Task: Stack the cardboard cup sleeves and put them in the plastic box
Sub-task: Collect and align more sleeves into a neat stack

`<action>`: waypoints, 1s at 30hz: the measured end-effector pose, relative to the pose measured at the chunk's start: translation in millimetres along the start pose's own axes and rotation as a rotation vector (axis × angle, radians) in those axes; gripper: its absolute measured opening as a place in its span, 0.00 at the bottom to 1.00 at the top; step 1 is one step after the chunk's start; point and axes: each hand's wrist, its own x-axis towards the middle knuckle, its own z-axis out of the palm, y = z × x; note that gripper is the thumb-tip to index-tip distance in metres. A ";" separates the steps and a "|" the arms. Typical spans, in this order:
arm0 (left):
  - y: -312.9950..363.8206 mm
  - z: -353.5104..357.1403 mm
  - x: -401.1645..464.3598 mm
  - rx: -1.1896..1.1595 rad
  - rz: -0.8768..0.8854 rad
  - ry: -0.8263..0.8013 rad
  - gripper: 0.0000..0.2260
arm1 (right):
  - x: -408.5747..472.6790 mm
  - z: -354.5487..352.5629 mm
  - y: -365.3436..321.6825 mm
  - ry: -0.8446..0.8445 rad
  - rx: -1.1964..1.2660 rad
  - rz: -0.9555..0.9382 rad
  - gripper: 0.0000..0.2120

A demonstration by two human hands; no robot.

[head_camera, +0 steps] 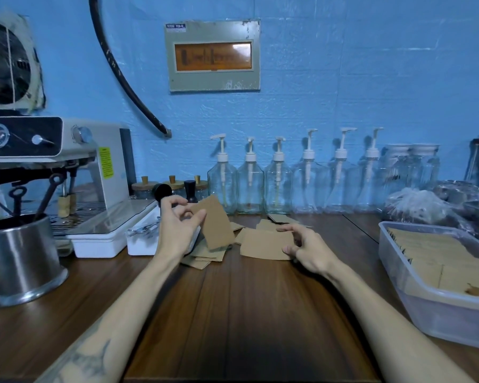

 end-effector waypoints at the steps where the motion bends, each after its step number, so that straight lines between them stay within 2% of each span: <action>1: 2.8 3.2 -0.7 -0.043 -0.012 -0.013 0.17 | 0.5 0.3 0.0 -0.005 0.009 0.002 0.19; 4: 5.6 12.3 -6.9 -0.026 0.019 -0.168 0.16 | 1.4 2.5 -0.9 -0.037 0.053 -0.008 0.21; 8: -12.7 22.6 -21.2 0.312 0.098 -0.525 0.11 | 1.1 5.4 -3.5 -0.087 0.088 -0.021 0.23; 10: -25.2 24.4 -23.5 0.435 0.138 -0.625 0.12 | 0.3 6.1 -6.6 -0.116 0.110 -0.021 0.24; 15: -29.9 25.1 -24.1 0.470 0.111 -0.540 0.21 | -0.9 7.9 -8.8 -0.171 0.133 -0.047 0.30; 18: -33.9 26.1 -25.3 0.511 0.075 -0.567 0.26 | -2.3 9.0 -10.9 -0.216 0.135 -0.061 0.33; 22: -32.2 32.4 -30.0 0.547 0.155 -0.638 0.21 | -8.1 10.9 -21.6 -0.225 0.119 -0.079 0.36; 27: -33.7 33.9 -27.1 0.569 0.204 -0.581 0.17 | -5.3 21.1 -20.0 -0.184 0.083 -0.122 0.20; 30: -35.8 33.9 -26.6 0.578 0.182 -0.541 0.17 | -5.5 22.8 -21.3 -0.156 0.069 -0.117 0.18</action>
